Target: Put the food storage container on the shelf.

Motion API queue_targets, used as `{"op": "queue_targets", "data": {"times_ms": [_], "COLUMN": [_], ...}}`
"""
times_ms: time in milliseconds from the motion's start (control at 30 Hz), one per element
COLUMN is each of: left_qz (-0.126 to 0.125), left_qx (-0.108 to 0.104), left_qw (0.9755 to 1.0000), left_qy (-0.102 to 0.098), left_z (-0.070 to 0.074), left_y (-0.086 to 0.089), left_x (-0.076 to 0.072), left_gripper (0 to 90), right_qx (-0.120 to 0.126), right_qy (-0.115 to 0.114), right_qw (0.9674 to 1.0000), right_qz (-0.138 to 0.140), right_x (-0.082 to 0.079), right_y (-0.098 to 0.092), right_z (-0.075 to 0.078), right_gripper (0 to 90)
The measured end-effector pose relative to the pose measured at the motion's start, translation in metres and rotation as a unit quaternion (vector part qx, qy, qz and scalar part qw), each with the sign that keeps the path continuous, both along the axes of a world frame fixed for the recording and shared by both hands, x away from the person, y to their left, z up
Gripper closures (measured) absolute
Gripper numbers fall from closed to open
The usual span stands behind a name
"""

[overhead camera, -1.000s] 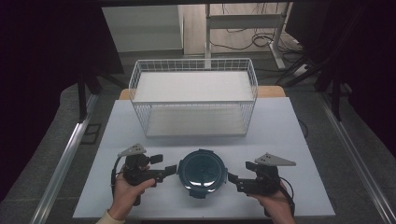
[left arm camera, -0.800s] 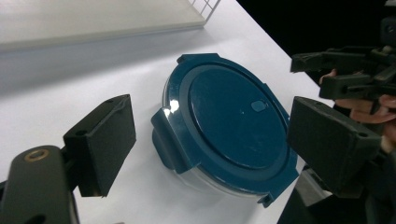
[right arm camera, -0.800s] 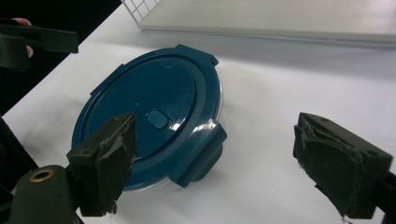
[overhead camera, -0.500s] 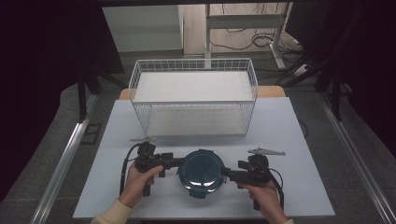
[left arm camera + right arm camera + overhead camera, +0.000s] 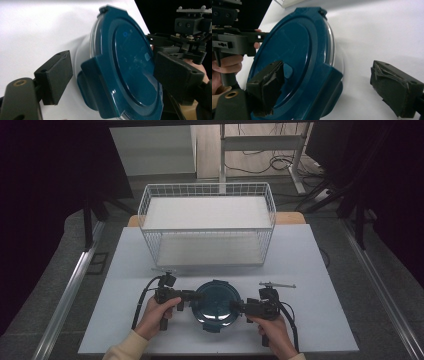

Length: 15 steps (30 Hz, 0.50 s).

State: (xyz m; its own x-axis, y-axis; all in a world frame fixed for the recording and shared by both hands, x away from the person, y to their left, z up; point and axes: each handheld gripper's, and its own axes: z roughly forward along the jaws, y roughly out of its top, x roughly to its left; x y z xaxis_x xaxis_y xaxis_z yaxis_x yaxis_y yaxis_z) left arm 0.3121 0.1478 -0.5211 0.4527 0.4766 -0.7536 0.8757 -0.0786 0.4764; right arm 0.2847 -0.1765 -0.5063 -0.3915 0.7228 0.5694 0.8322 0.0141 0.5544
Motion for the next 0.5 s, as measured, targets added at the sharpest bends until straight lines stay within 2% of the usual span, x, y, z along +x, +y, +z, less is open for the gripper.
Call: {"op": "queue_targets", "data": {"times_ms": [133, 200, 267, 400, 433, 500], "left_qz": [-0.014, -0.009, -0.005, 0.008, 0.009, 0.013], "left_qx": [-0.003, 0.015, 0.022, 0.007, 0.006, 0.006], "left_qw": [0.9999, 0.9998, 0.9997, 0.9996, 0.9996, 0.9997], "left_qy": [0.008, 0.008, 0.014, 0.026, 0.025, 0.021], "left_z": [-0.0032, -0.0032, -0.0034, -0.007, -0.0069, -0.0059], "left_y": [-0.0053, -0.0077, -0.008, -0.0039, -0.0031, -0.0021], "left_x": [-0.0006, -0.0019, -0.0027, -0.0039, -0.0037, -0.0037], "left_gripper": [18.8, 21.1, 23.6, 28.3, 29.2, 31.8], "right_qx": [0.011, 0.025, 0.036, 0.055, 0.063, 0.062], "right_qy": [0.011, 0.023, 0.031, 0.037, 0.043, 0.041], "right_qw": [0.9999, 0.9994, 0.9989, 0.9978, 0.9971, 0.9972], "right_qz": [-0.001, -0.002, -0.001, -0.002, 0.001, -0.004], "right_x": [0.0001, -0.0001, -0.0007, -0.0017, -0.0021, -0.003], "right_y": [0.0016, 0.0027, 0.004, 0.0065, 0.0076, 0.0097], "right_z": [-0.0031, -0.0053, -0.0069, -0.0083, -0.0089, -0.009], "right_gripper": [12.4, 13.6, 15.6, 22.8, 23.9, 24.0]}}
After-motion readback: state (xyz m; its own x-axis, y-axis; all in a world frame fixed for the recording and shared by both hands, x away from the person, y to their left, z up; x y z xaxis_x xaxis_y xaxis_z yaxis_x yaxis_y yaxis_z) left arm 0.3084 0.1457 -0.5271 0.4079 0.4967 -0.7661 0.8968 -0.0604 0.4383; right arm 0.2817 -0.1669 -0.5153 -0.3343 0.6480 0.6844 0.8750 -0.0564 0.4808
